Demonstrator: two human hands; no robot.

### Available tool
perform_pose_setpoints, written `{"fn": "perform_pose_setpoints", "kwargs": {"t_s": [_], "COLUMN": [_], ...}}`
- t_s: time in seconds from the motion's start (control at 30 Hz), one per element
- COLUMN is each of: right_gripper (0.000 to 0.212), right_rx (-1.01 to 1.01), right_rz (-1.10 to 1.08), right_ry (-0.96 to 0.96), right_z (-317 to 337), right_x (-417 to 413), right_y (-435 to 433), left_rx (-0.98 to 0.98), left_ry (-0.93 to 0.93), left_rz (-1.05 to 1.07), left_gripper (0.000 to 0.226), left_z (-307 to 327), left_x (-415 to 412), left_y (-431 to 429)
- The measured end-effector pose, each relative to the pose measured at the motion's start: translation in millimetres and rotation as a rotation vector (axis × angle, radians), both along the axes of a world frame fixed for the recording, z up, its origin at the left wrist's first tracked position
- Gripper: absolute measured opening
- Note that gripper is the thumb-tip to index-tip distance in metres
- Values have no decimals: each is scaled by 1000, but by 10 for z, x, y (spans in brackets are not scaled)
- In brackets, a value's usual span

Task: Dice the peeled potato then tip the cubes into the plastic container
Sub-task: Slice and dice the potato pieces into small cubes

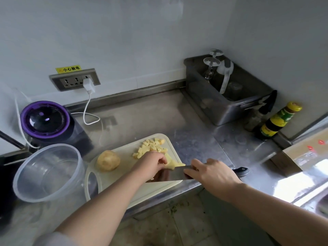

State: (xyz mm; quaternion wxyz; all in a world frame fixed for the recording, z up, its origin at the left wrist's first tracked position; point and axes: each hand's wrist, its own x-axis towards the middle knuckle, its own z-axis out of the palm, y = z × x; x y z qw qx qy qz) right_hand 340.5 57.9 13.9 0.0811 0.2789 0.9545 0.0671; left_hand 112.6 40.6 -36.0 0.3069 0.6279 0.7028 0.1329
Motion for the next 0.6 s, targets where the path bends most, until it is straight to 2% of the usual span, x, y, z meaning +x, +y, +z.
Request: {"fn": "perform_pose_setpoints", "kwargs": {"t_s": [0.17,0.3,0.43,0.6], "right_gripper": [64,67,66,59], "right_rx": [-35,-31,-96,-230], "right_rz": [-15,-16,-16,-217], "right_ry": [-28,-64,-118,52], "right_z": [-46,-67,69,-20], "right_x": [-19,-25,-90,-145], "right_y": [11,23,-26,-9], "left_rx": [-36,-104,-6,138], "left_ry": [-42,46,-37,-117], "left_rz": [-150,-191,-5,341], "left_gripper": [40,46,42,31], "left_z": [56,6,147,257], "left_x": [-13,-36,-157,-519], "left_y": [-44,-72,-124,-352]}}
